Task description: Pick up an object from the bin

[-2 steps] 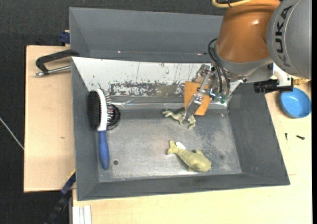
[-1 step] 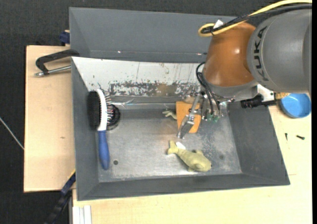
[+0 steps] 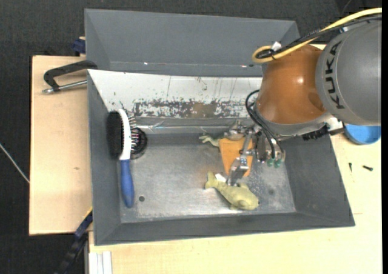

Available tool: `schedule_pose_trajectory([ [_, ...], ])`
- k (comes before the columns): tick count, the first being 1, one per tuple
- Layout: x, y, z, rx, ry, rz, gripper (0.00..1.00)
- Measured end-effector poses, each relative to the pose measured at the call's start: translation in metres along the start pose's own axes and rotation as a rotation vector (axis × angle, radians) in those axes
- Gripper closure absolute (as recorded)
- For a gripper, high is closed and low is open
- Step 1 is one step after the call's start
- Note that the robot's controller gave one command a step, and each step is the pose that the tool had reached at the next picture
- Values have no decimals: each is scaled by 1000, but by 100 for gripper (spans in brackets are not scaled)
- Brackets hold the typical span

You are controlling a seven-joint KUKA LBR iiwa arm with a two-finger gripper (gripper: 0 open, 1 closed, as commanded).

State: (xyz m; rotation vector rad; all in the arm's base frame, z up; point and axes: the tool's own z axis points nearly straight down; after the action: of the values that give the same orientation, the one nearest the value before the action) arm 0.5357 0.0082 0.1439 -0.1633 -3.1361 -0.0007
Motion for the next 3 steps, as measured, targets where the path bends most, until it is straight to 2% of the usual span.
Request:
schedule_pose_trajectory([
  [1, -10, 3, -70, -2, -15, 25, 100],
  [2, -10, 13, 35, 0, 5, -94, 100],
  [3, -6, 26, 3, -2, -8, 5, 100],
])
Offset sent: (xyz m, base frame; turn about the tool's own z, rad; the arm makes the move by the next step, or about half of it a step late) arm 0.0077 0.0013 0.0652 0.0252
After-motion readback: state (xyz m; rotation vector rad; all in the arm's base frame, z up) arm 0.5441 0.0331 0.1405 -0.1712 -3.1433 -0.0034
